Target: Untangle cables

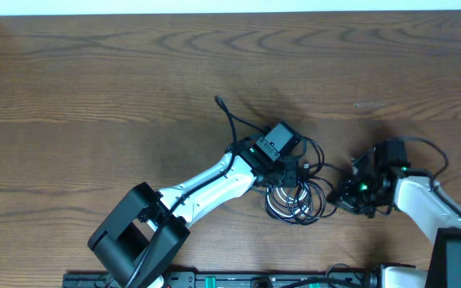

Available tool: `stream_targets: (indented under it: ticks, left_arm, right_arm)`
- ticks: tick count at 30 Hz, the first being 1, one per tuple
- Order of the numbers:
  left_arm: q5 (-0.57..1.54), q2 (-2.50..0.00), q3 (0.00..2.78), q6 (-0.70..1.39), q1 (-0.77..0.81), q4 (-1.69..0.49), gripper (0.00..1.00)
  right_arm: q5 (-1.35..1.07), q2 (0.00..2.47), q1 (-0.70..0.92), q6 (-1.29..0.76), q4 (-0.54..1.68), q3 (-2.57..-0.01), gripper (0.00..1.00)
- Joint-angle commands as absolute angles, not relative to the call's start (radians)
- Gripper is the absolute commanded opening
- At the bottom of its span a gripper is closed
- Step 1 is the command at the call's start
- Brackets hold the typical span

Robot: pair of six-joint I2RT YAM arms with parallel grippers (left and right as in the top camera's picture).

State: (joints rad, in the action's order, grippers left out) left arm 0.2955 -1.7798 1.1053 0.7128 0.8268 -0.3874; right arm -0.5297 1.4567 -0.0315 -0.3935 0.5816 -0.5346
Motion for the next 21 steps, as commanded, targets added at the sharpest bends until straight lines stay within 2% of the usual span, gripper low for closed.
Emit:
stream_targets:
  ticks: [1,15,21]
  left_arm:
    - [0.275,-1.794,1.110,0.654,0.830,-0.400,0.40]
    - [0.287,-1.757,1.129,0.576,0.719,-0.538,0.40]
    - [0.342,-1.730,1.134,0.577,0.714,-0.545,0.40]
  right_arm:
    - [-0.607,1.463,-0.004,-0.462,0.542,-0.470,0.08]
    - [-0.681,1.463,0.150,-0.527,0.451,-0.411,0.05]
    - [-0.681,1.459,0.172,-0.524,0.458,-0.415,0.08]
